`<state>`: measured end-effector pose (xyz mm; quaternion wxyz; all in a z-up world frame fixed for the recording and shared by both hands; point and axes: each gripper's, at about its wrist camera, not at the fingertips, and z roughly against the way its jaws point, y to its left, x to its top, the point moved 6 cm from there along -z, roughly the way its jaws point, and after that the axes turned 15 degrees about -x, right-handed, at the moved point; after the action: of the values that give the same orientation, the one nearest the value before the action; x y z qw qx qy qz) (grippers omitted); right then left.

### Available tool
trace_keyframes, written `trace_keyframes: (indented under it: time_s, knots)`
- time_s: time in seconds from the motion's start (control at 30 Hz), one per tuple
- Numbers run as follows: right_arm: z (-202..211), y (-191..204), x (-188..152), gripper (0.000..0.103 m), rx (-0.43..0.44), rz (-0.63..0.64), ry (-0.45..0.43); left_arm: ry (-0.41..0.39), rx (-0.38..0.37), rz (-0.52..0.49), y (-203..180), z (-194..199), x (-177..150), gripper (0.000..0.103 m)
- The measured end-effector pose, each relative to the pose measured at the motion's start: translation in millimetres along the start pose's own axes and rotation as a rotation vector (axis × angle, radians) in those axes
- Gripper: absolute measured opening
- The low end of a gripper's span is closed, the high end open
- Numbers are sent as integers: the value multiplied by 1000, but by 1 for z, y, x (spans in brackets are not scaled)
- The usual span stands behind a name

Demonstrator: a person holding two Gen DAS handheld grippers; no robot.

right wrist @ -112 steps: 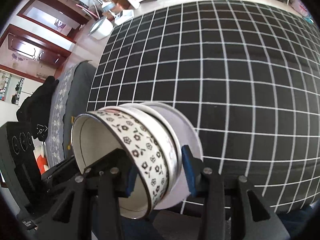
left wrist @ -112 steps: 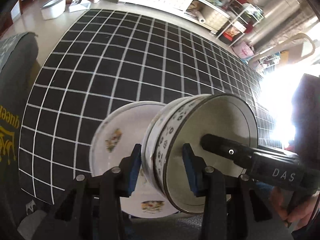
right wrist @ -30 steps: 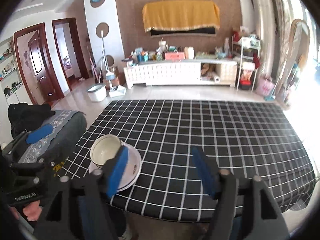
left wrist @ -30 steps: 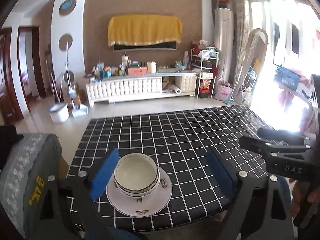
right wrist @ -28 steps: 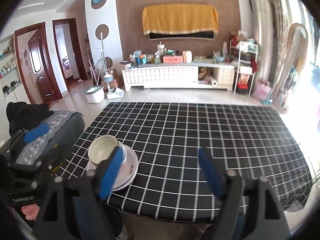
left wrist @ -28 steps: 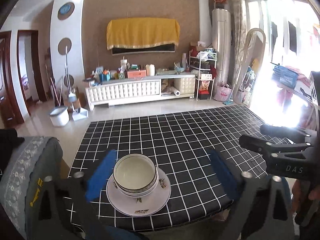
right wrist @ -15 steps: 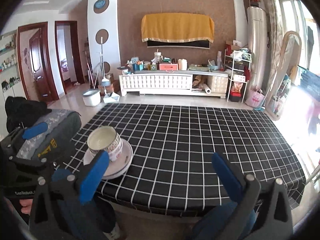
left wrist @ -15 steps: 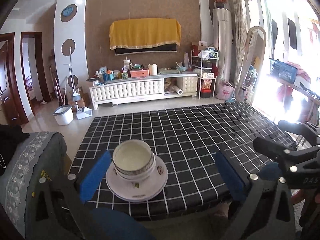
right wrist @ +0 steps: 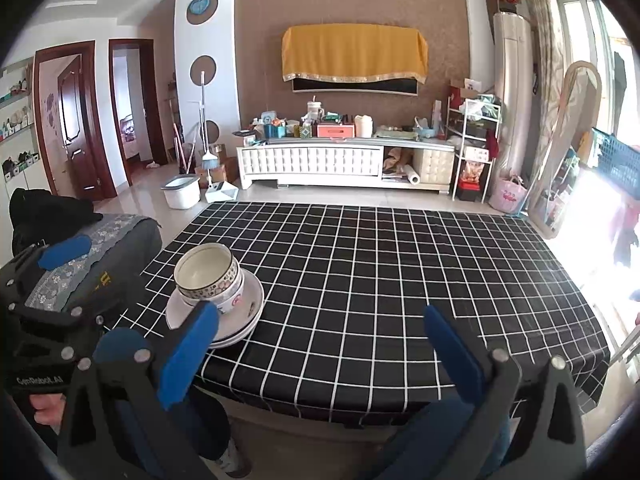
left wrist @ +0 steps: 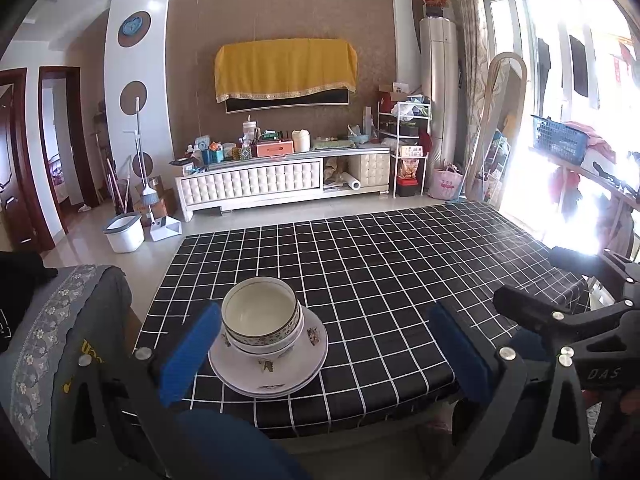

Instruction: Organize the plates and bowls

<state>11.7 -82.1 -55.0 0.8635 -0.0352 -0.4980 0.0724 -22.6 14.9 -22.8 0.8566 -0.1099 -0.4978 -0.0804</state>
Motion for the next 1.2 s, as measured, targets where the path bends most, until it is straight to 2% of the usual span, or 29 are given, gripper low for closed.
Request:
trace_keyframes:
  time_s: [1.2]
  knots:
    - [3,-5,-1,103,-15,21,-11,6,-5,-6,1,-1,-4,103]
